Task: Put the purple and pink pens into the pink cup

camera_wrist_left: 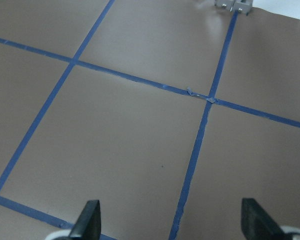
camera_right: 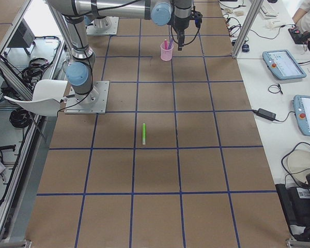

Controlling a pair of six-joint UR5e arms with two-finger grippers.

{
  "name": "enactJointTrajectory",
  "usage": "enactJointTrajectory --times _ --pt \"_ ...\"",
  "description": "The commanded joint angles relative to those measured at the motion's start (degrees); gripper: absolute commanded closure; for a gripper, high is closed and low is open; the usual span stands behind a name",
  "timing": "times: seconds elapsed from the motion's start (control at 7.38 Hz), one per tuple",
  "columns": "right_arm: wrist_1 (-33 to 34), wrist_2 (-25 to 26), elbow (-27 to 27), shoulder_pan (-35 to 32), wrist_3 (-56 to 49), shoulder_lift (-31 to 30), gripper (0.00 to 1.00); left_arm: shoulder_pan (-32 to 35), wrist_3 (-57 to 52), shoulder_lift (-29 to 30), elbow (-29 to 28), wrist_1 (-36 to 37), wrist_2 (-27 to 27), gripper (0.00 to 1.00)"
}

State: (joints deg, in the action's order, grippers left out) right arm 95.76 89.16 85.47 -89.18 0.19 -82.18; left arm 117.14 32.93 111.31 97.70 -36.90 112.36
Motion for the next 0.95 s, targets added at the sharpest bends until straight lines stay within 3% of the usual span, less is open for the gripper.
enactJointTrajectory --times 0.0,0.14,0.27,0.54,0.81 --pt "-0.22 0.05 -0.13 -0.03 0.16 -0.18 0.0 -6.01 -7.5 -2.92 -3.12 -8.85 -5.53 0.0" --pt "-0.49 -1.61 0.22 0.14 -0.18 -0.09 0.0 -11.61 -13.44 -3.98 -4.79 -16.98 -6.44 0.0" --pt "-1.1 -1.54 1.09 -0.03 -0.19 -0.09 0.0 -16.11 -15.33 -5.65 -6.63 -22.98 -11.59 0.0" --pt "-1.01 -1.19 0.57 0.06 -0.27 -3.41 0.0 -23.67 -21.28 -9.51 -11.28 -39.22 -13.39 0.0" --pt "-4.17 -1.7 1.37 -0.03 0.16 -5.1 0.0 -27.74 -23.26 -12.5 -11.84 -43.32 -17.41 0.0"
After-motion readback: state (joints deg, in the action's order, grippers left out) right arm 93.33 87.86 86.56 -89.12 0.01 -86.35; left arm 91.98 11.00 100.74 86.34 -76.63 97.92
